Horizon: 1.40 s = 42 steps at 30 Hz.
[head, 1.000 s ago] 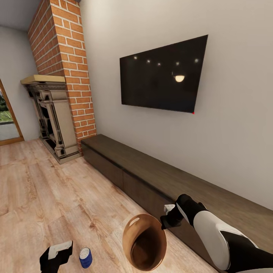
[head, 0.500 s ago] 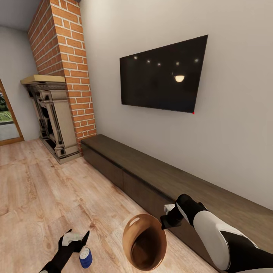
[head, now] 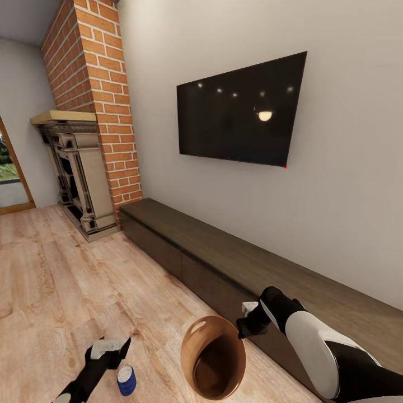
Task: Put the three can of soda from the living room inside the tash can in the kitchen.
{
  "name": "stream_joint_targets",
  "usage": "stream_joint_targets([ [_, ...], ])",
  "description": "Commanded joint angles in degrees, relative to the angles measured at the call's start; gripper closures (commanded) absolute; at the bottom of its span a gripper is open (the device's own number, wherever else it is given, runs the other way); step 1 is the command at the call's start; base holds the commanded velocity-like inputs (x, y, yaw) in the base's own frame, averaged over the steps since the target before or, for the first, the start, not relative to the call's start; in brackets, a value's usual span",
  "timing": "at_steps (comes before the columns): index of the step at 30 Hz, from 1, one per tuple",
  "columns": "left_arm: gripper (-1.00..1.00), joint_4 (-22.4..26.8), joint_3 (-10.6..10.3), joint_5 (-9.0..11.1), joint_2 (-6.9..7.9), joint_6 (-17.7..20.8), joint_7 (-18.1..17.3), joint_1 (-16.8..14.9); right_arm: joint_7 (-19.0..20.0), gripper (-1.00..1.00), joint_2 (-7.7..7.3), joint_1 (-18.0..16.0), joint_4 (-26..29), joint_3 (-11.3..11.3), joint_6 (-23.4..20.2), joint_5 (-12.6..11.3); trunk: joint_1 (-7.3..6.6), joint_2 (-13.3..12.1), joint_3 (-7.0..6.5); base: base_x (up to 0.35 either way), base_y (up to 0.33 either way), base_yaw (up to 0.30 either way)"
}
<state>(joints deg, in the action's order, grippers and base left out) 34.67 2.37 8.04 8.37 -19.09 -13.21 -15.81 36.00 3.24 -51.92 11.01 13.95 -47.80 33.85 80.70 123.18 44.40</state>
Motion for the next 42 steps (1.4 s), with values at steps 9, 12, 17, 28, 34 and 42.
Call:
stream_joint_targets([
  [9, -1.00, 0.6, -0.1, 0.2, 0.16, 10.5, -0.1, 0.0, 0.2, 1.00, 0.00, 0.0, 0.0, 0.7, -0.4, -1.5, 0.00, 0.0, -0.01, 0.000, 0.000, 0.000],
  [12, -1.00, 1.0, -0.1, 0.4, 0.09, 9.4, 0.2, 0.1, 0.2, 1.00, -0.05, 0.0, 0.0, 0.7, -0.4, -1.5, 0.00, 0.0, -0.01, 0.000, 0.000, 0.000],
  [17, -1.00, 1.3, 0.0, 0.4, -0.01, 8.6, 0.6, 0.1, 0.3, 1.00, -0.28, 0.0, 2.3, 0.8, -0.6, -1.5, 0.00, 0.0, -0.01, 0.000, 0.000, 0.000],
  [28, -1.00, 1.4, 0.0, 0.4, -0.02, 8.5, 3.6, 0.1, 2.1, 1.00, -0.24, -1.4, 6.2, 0.7, -1.3, -1.7, 0.22, 0.4, 0.17, 0.000, 0.000, 0.000],
  [34, -1.00, 1.0, 0.0, 0.3, -0.03, 8.5, 4.7, 0.1, 2.3, 1.00, -0.13, -1.7, 6.4, 0.5, -1.3, -1.8, 1.53, 2.8, 1.25, 0.000, 0.000, 0.000],
  [42, -1.00, 0.7, 0.0, 0.1, -0.07, 8.5, 6.8, 0.0, 2.3, 1.00, -0.08, -1.7, 6.5, 0.5, -1.3, -1.8, 3.29, 6.0, 2.69, 0.000, 0.000, 0.000],
])
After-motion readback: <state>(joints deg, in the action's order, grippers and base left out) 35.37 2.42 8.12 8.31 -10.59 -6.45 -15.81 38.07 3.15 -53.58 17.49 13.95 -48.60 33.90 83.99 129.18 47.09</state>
